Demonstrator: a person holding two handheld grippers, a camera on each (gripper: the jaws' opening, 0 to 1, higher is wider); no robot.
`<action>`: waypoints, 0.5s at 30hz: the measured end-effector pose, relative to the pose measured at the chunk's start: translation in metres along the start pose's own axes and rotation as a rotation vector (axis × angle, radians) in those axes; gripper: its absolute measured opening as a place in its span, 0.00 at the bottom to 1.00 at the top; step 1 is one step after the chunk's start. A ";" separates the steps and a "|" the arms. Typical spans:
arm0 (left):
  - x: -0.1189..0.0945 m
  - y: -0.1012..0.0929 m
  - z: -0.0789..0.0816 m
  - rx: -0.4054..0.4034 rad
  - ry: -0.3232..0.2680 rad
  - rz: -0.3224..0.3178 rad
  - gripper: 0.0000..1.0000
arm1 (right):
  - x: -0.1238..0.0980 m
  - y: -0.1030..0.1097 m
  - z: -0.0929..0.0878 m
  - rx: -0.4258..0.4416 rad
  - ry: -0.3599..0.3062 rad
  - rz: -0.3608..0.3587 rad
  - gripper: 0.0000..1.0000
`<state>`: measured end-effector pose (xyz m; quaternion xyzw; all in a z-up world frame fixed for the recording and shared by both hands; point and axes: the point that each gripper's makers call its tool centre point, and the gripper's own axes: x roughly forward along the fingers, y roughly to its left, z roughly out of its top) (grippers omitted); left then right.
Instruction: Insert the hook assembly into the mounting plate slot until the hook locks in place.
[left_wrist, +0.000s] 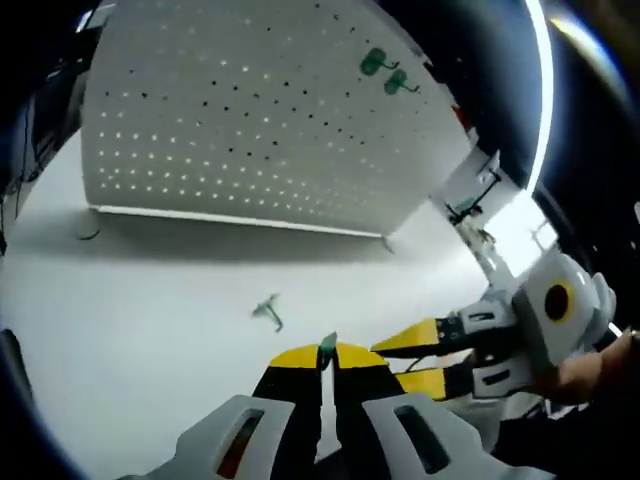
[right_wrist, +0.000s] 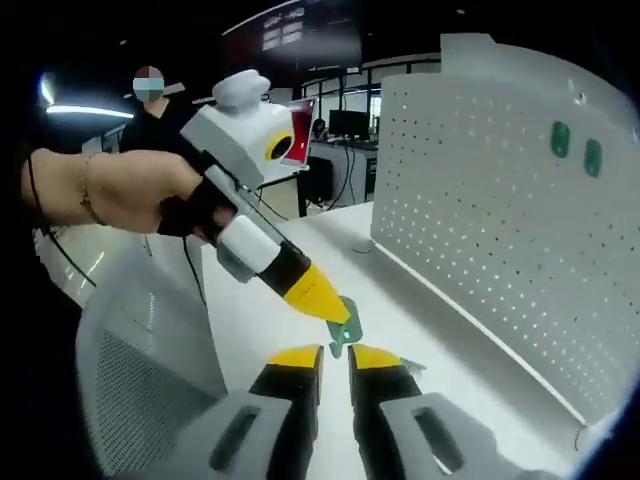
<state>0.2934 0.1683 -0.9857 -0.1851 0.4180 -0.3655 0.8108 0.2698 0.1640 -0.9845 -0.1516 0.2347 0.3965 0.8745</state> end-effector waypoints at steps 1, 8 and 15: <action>-0.001 -0.002 0.000 -0.023 -0.001 -0.011 0.02 | -0.001 0.000 0.003 -0.010 -0.010 -0.010 0.07; -0.003 0.001 -0.004 -0.044 -0.001 -0.015 0.02 | 0.000 -0.002 0.007 -0.065 -0.013 -0.020 0.03; -0.004 0.000 -0.006 -0.074 -0.004 -0.038 0.02 | 0.003 0.001 0.005 -0.107 0.000 -0.021 0.03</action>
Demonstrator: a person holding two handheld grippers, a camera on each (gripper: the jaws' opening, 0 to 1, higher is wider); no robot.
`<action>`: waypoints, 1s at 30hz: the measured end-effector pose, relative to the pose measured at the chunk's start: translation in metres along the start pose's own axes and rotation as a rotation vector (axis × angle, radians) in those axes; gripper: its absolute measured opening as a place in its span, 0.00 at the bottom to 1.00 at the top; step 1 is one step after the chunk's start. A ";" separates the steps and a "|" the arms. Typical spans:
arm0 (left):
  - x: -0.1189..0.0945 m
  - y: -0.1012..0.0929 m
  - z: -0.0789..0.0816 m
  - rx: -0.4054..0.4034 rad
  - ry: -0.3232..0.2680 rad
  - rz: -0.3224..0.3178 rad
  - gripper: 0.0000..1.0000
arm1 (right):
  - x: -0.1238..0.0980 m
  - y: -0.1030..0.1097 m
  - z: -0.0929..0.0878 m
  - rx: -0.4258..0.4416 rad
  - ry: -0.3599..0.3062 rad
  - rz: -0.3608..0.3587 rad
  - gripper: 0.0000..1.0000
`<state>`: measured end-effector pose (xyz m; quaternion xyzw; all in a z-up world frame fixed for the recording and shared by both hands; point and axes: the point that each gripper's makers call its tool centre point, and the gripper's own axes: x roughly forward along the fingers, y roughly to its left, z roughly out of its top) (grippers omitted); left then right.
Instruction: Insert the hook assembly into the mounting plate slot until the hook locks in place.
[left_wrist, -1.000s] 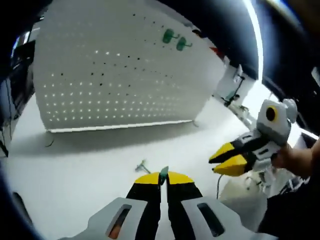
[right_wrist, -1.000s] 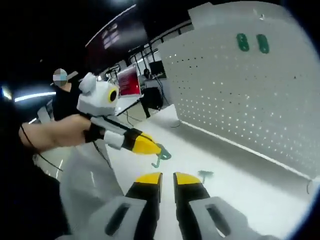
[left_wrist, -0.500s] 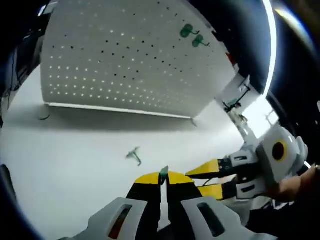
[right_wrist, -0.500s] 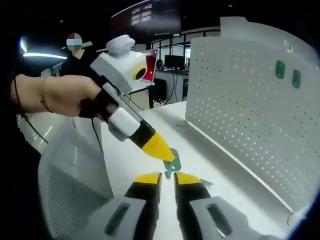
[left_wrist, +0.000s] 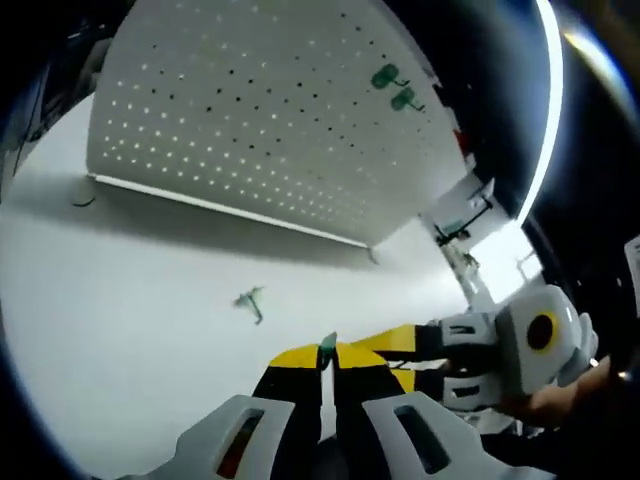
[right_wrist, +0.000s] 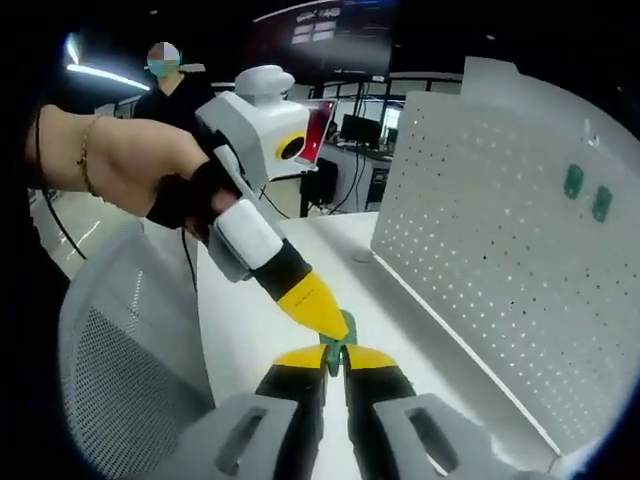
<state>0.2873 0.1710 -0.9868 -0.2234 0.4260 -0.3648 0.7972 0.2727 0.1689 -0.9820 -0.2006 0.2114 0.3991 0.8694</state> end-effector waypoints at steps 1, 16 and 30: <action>0.000 0.000 0.000 -0.003 0.000 -0.002 0.02 | 0.000 0.001 0.000 -0.004 0.003 0.002 0.02; -0.004 0.000 -0.002 -0.088 -0.018 -0.065 0.03 | -0.001 0.000 0.006 0.011 -0.020 0.008 0.00; -0.010 -0.011 -0.003 -0.050 -0.072 -0.129 0.04 | -0.009 0.005 0.011 0.005 -0.037 0.036 0.00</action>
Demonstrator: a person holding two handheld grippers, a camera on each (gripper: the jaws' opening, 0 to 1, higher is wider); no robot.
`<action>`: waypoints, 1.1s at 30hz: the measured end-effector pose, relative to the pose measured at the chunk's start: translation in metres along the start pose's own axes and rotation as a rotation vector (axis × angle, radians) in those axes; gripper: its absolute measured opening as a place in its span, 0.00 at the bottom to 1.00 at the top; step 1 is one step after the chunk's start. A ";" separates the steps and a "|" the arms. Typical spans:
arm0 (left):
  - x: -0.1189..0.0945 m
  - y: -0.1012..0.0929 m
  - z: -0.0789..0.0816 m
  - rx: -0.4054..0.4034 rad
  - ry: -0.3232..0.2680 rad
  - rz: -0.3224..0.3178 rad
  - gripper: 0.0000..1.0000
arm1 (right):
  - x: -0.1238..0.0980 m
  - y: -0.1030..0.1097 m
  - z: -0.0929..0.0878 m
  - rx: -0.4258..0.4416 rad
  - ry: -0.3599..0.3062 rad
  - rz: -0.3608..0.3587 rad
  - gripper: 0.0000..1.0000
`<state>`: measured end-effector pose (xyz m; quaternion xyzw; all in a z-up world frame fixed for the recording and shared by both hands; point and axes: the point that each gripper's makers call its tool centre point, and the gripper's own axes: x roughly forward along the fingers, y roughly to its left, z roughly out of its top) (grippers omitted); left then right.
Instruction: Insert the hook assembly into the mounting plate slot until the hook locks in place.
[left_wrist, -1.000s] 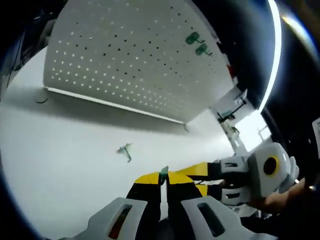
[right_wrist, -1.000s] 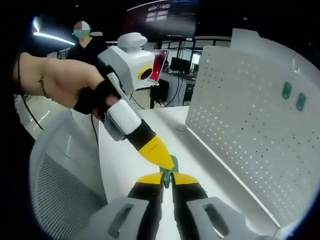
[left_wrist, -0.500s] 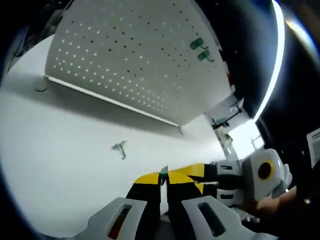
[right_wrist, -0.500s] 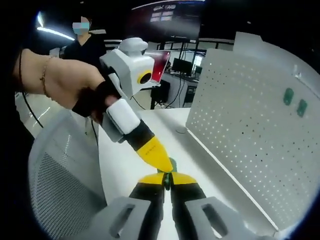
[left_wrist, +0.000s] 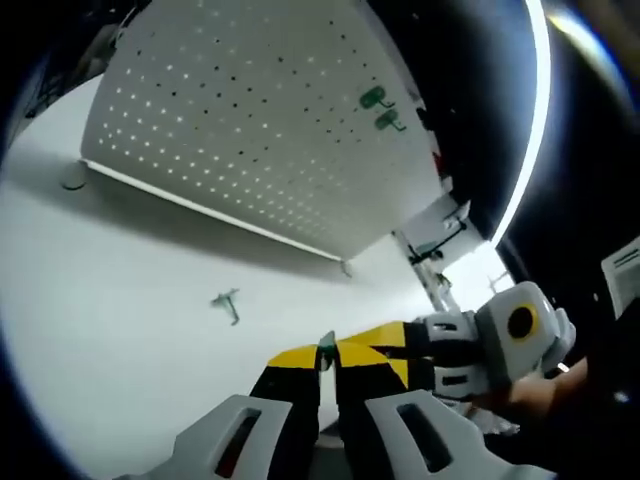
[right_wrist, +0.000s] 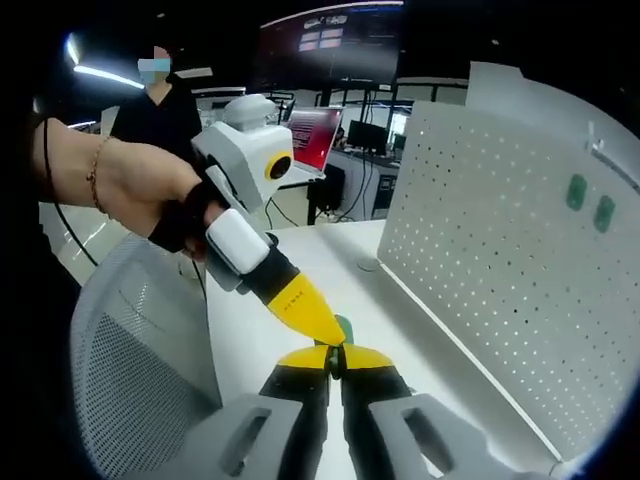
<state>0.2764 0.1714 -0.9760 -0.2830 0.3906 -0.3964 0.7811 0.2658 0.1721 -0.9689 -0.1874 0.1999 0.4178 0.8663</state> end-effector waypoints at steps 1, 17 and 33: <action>-0.001 -0.001 0.000 -0.014 -0.001 0.000 0.04 | 0.000 0.000 0.000 0.000 -0.002 0.001 0.00; -0.012 -0.023 0.012 0.148 -0.062 -0.028 0.14 | -0.006 -0.006 0.009 0.050 -0.047 -0.004 0.00; -0.022 -0.033 0.029 0.315 -0.150 0.024 0.69 | -0.014 -0.036 0.004 0.200 -0.089 -0.096 0.00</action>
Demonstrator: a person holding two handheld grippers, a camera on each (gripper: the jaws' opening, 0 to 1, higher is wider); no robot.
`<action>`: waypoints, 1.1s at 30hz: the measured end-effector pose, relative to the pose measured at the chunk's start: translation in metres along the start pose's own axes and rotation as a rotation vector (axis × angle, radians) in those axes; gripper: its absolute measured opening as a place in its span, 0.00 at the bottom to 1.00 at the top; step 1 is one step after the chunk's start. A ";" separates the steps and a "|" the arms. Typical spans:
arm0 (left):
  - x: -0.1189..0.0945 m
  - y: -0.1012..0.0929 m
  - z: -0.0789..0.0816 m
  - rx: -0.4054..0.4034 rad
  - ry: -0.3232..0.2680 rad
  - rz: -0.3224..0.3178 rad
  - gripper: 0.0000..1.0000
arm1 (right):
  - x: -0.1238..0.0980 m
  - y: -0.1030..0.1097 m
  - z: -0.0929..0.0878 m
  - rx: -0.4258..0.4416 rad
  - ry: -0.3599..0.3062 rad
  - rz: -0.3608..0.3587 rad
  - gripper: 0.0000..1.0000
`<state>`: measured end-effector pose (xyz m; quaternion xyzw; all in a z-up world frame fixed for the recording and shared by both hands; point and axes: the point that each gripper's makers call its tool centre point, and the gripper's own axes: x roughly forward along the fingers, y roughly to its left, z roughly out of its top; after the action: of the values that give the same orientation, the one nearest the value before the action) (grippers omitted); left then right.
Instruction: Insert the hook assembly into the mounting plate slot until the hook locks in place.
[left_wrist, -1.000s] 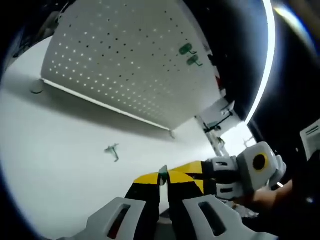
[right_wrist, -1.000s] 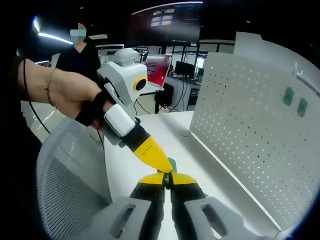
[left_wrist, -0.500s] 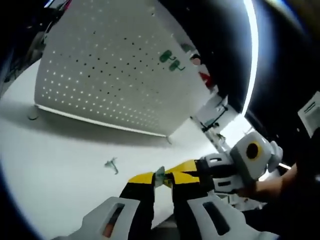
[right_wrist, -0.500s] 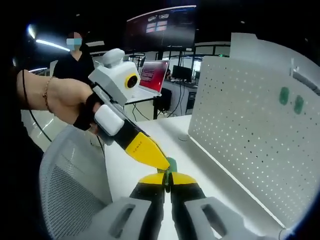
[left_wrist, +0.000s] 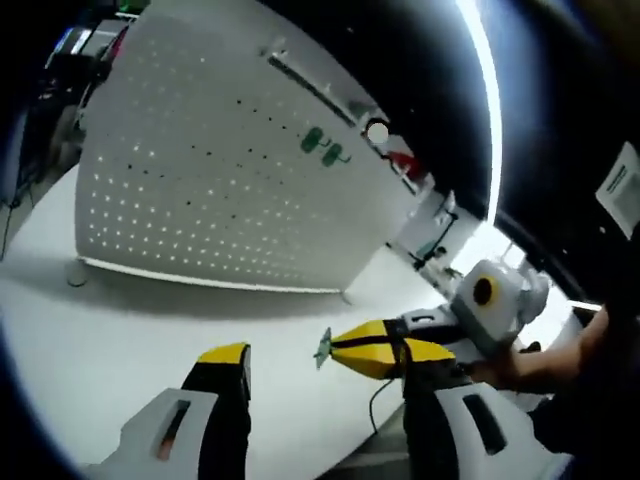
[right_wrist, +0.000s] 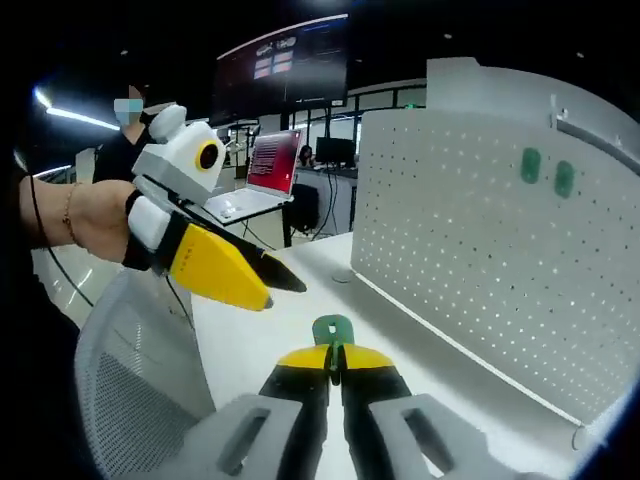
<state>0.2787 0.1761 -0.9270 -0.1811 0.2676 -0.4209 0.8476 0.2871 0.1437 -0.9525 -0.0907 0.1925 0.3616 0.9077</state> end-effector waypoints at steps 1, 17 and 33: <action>-0.001 0.001 0.002 0.009 -0.008 0.010 0.72 | 0.000 -0.001 0.001 0.018 -0.008 -0.004 0.00; 0.001 -0.008 0.008 0.099 -0.031 0.004 1.00 | 0.002 -0.006 0.032 0.032 -0.117 -0.043 0.00; -0.007 -0.001 0.026 0.180 -0.123 0.053 1.00 | -0.006 -0.073 0.082 0.074 -0.337 -0.314 0.00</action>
<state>0.2904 0.1835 -0.9042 -0.1228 0.1808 -0.4086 0.8862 0.3565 0.1124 -0.8731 -0.0243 0.0348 0.2187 0.9749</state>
